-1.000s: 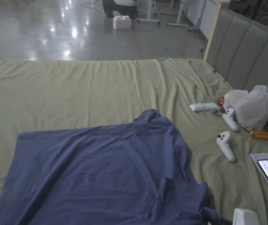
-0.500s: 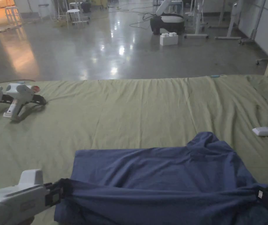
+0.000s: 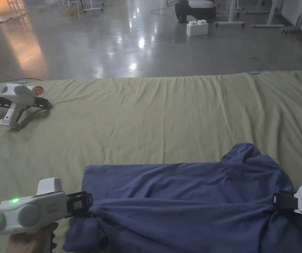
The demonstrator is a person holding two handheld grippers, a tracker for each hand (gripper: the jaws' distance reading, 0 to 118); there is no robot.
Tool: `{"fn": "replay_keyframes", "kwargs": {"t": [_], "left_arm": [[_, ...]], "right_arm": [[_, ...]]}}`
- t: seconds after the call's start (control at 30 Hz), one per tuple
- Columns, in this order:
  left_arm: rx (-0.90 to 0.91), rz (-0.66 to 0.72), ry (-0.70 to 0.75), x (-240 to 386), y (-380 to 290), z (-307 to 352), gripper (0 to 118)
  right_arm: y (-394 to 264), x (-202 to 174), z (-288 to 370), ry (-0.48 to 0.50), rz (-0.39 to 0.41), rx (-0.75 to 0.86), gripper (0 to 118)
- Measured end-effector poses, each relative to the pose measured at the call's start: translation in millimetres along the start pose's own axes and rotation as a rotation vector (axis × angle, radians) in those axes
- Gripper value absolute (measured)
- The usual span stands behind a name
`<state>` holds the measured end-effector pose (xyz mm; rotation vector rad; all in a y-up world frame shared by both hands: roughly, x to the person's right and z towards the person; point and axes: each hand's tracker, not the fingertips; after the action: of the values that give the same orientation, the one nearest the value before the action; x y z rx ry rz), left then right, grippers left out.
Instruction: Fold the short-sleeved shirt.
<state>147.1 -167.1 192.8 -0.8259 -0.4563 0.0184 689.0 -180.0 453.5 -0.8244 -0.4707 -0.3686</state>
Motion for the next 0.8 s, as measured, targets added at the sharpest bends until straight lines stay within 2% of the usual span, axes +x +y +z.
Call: {"fn": "replay_keyframes", "kwargs": {"t": [0.1,0.2,0.3,0.43,0.5,0.57,0.6,0.67,0.73,0.8], "left_arm": [[0.188,-0.061,-0.025,9,-1,62,84],[0.353,-0.163,0.062,26,-8,136,84],[0.525,-0.247,0.025,46,-24,215,84],[0.676,-0.242,-0.005,73,-57,286,84],[0.732,-0.214,0.031,86,-72,306,80],[0.747,-0.223,0.028,96,-85,324,66],[0.748,-0.234,0.031,101,-91,332,53],[0.767,-0.279,0.047,111,-101,344,38],[0.767,-0.319,0.052,118,-111,353,4],[0.771,-0.298,0.039,118,-119,356,0]], "right_arm": [[-11,6,44,0.024,0.039,0.155,59],[-32,7,106,0.039,0.084,0.303,59],[-60,5,168,0.046,0.117,0.463,59],[-100,-15,243,0.075,0.077,0.61,59],[-118,-24,265,0.105,0.048,0.651,57],[-129,-36,281,0.092,0.06,0.66,41],[-134,-41,289,0.089,0.07,0.672,25],[-143,-49,304,0.082,0.094,0.688,5],[-145,-59,316,0.077,0.119,0.705,2],[-146,-64,323,0.058,0.133,0.706,0]]}}
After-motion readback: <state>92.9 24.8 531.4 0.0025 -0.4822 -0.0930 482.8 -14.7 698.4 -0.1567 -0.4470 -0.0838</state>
